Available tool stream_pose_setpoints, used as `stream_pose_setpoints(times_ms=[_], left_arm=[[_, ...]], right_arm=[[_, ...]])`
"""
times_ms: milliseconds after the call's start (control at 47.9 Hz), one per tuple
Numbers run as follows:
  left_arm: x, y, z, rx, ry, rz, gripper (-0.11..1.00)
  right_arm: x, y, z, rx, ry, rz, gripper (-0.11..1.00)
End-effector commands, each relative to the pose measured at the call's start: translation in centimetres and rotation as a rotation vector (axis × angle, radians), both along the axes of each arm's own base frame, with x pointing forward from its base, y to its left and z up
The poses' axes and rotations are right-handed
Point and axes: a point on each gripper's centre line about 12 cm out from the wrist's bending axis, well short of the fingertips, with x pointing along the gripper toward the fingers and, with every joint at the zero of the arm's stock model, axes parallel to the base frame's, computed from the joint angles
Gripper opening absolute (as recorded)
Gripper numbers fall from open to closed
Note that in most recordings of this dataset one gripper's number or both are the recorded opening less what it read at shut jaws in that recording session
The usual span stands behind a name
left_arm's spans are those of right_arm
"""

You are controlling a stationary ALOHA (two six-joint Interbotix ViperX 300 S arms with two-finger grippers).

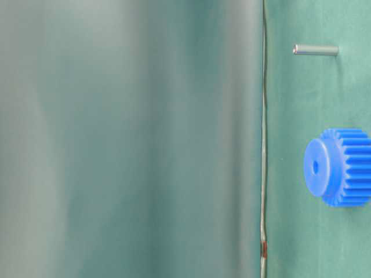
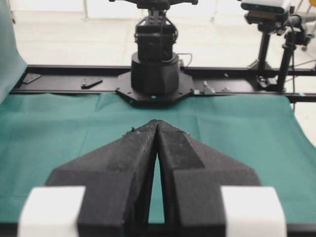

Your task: Insert the shaft placed at a random location into the center hole of the medium gear at another random location.

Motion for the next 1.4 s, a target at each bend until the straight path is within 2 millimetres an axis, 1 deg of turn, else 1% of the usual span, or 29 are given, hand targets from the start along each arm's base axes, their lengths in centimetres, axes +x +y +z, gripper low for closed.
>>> stream_pose_setpoints(times_ms=[0,209,313,563,626,709,897,939,981,1106,1210,1377], left_arm=[[0.2,-0.1,1.3,0.020,-0.029,-0.003,0.00],[0.1,0.0,1.3,0.017,-0.028,-0.002,0.00],[0.2,0.0,1.3,0.015,-0.025,-0.002,0.00],[0.2,-0.1,1.1,0.013,-0.017,-0.003,0.00],[0.2,0.0,1.2,0.013,-0.018,-0.002,0.00],[0.2,0.0,1.1,0.013,-0.017,-0.002,0.00],[0.2,-0.1,1.0,0.012,-0.011,-0.004,0.00],[0.2,-0.1,1.0,0.012,-0.008,-0.004,0.00],[0.2,-0.1,1.0,0.012,-0.006,-0.004,0.00],[0.2,-0.1,0.9,0.012,-0.002,-0.003,0.00],[0.3,0.0,0.8,0.012,0.005,-0.002,0.00],[0.3,-0.1,0.8,0.012,0.005,-0.003,0.00]], right_arm=[[0.3,0.0,0.5,-0.003,-0.011,0.000,0.01],[1.3,-0.2,-0.8,-0.010,0.069,-0.010,0.01],[1.8,-0.8,-1.5,-0.008,0.097,-0.037,0.01],[3.3,-2.6,-3.9,0.007,0.176,-0.111,0.01],[3.7,-3.1,-4.6,0.015,0.202,-0.128,0.07],[4.4,-3.8,-5.7,0.030,0.246,-0.155,0.21],[5.9,-5.6,-9.0,0.057,0.351,-0.217,0.77],[6.2,-5.9,-9.8,0.061,0.372,-0.227,0.86],[6.5,-6.3,-10.5,0.064,0.386,-0.236,0.88],[7.4,-7.1,-12.5,0.080,0.421,-0.263,0.81],[7.8,-7.8,-13.9,0.096,0.458,-0.286,0.82],[8.3,-8.2,-15.8,0.108,0.507,-0.298,0.82]])
